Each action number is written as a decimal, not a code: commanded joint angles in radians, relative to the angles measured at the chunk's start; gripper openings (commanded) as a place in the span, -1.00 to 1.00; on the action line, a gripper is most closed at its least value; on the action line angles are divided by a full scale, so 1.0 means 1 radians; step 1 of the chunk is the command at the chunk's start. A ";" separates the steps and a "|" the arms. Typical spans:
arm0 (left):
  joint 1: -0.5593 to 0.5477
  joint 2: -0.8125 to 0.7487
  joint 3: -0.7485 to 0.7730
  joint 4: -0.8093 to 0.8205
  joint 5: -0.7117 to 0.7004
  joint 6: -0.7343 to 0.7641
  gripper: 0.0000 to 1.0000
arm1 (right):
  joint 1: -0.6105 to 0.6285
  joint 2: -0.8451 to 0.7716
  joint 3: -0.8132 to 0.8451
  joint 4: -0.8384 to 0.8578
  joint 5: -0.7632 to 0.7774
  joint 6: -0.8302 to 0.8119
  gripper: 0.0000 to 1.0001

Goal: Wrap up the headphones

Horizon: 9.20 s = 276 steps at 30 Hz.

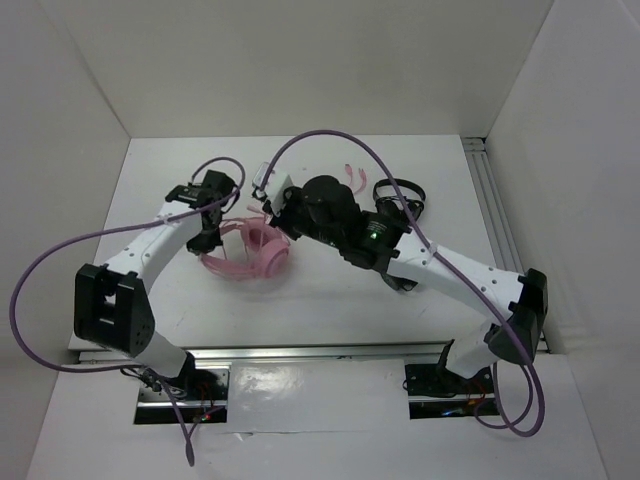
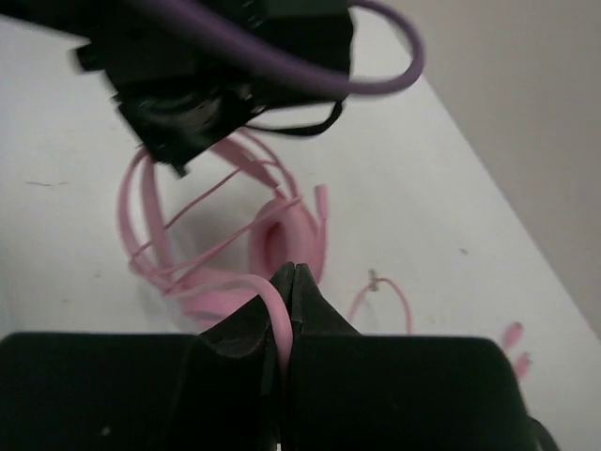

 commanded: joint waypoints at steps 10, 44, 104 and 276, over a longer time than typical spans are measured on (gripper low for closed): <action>-0.340 -0.437 -0.161 0.168 0.101 0.119 -1.00 | -0.132 -0.013 -0.079 0.280 0.275 -0.169 -0.96; -0.453 -0.399 0.807 -0.059 0.151 -0.007 -1.00 | -0.274 0.723 -0.006 1.190 -0.963 0.935 -0.02; -0.404 -0.534 0.053 -0.097 0.314 0.145 -1.00 | -0.181 0.037 0.022 0.203 0.192 -0.117 -0.83; -0.569 -0.336 -0.084 -0.003 0.336 0.108 -1.00 | -0.309 -0.347 -0.590 0.239 0.208 0.341 0.58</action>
